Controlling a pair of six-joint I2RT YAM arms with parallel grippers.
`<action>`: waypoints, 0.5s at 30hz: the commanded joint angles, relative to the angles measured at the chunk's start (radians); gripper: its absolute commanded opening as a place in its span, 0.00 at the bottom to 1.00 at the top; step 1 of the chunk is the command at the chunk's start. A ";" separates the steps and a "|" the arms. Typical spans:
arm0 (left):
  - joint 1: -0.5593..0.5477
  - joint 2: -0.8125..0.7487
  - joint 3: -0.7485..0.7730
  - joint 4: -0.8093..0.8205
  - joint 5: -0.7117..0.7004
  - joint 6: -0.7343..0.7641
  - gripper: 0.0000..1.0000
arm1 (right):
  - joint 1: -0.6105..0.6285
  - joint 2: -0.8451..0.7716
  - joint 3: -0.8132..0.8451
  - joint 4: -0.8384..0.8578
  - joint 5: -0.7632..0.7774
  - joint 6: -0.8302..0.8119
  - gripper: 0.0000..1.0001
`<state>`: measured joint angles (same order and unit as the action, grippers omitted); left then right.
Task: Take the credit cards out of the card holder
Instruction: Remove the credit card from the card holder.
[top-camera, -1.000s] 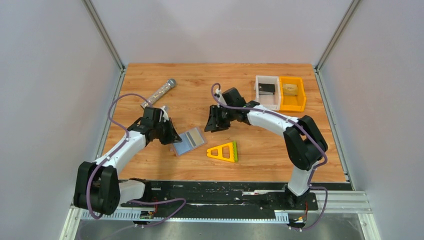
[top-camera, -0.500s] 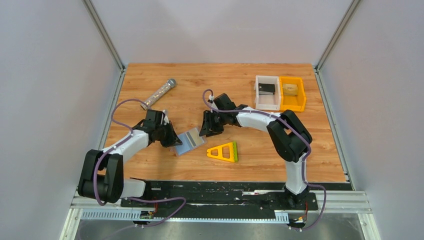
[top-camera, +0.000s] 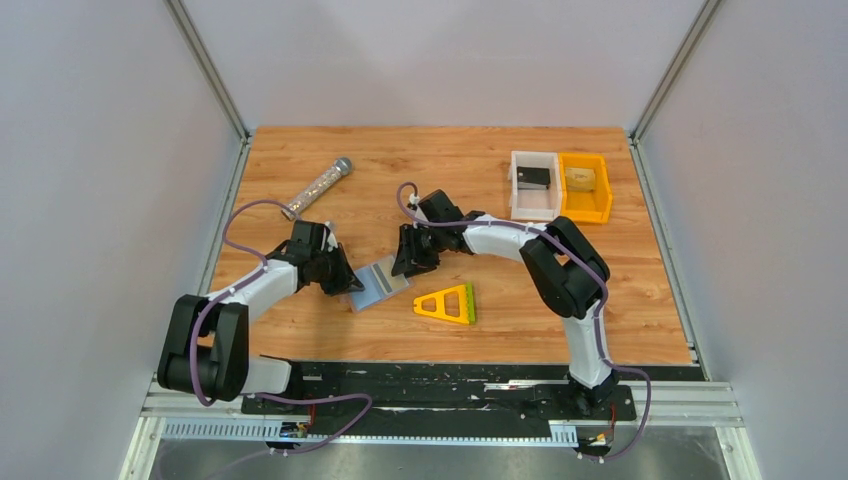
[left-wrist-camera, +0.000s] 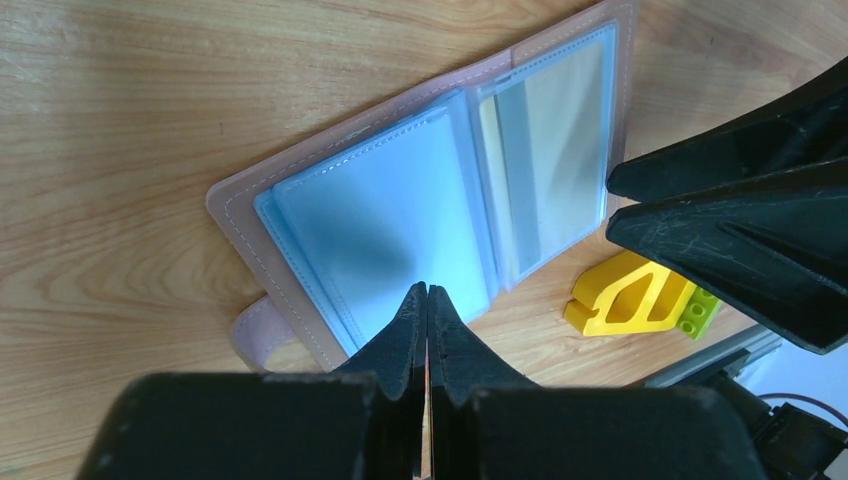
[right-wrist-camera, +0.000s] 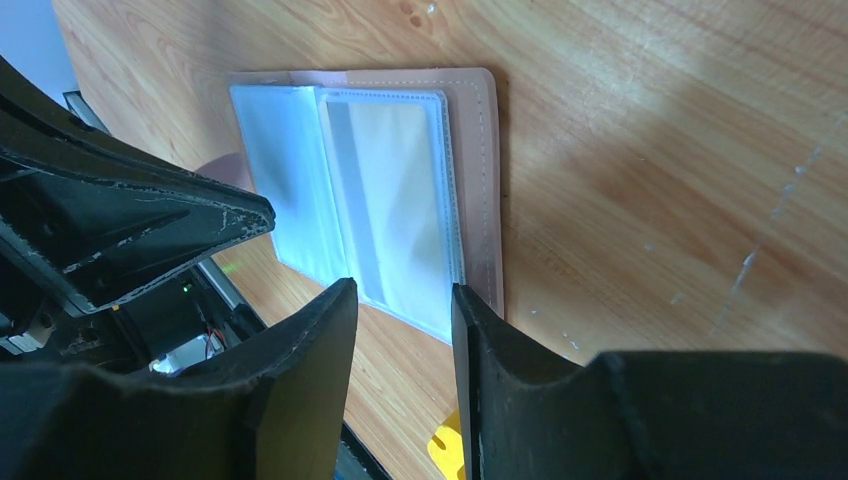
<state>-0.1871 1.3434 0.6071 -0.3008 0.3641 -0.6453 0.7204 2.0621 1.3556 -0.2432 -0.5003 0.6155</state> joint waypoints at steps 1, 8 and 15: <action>0.008 0.012 -0.010 0.033 0.005 0.007 0.00 | 0.013 0.018 0.036 0.035 -0.016 0.010 0.41; 0.009 0.015 -0.016 0.034 0.005 0.009 0.00 | 0.020 0.018 0.039 0.035 -0.010 0.010 0.40; 0.011 0.023 -0.015 0.035 0.007 0.011 0.00 | 0.025 0.024 0.045 0.037 -0.030 0.019 0.40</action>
<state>-0.1818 1.3575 0.5945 -0.2939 0.3649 -0.6449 0.7361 2.0754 1.3609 -0.2420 -0.5068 0.6209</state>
